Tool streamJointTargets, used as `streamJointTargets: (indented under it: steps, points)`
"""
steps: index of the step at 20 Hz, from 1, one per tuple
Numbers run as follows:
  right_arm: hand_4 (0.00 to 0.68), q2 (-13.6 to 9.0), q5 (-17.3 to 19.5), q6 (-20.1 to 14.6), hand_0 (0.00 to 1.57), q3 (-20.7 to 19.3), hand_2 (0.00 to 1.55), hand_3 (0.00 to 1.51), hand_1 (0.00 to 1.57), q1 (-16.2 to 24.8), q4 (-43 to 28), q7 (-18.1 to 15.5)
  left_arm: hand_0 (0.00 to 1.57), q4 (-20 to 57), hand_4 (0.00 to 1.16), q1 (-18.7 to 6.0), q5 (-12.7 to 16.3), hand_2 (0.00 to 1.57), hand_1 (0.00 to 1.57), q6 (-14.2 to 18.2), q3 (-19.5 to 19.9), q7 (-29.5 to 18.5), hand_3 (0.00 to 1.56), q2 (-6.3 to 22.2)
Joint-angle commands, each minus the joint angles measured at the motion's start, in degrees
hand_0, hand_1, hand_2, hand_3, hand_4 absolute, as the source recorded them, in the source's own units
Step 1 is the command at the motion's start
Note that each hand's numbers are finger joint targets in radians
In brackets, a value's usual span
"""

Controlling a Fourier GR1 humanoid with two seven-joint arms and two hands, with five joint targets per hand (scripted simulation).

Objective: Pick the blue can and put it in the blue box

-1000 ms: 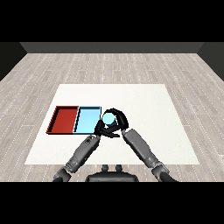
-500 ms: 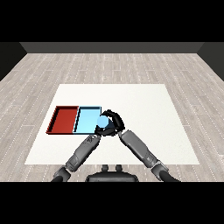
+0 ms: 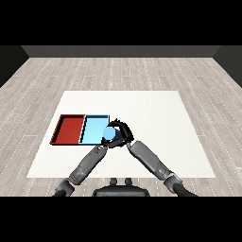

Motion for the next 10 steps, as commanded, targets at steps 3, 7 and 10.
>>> streamJointTargets:
  steps: [3,7,10]
  points:
    - [0.604,0.87,-2.59,1.7,1.44,1.17,1.45,1.39,1.44,0.53,1.46,-2.26,0.95,0.49,0.69,0.62,4.88,0.97,0.95,4.58,-1.6,-4.89,0.85,-2.25]
    - [0.591,0.86,-2.59,-0.17,1.43,1.01,1.45,1.39,1.43,0.01,-2.34,1.83,0.65,-1.33,0.67,-0.68,4.4,0.75,0.65,2.79,-0.86,-1.72,0.52,-2.25]
    - [0.588,0.86,-5.44,-0.69,1.43,1.41,1.45,1.39,1.43,-3.33,4.39,-2.82,0.83,1.78,0.67,-1.84,6.5,0.88,0.83,2.94,-0.88,-2.35,0.74,-2.27]
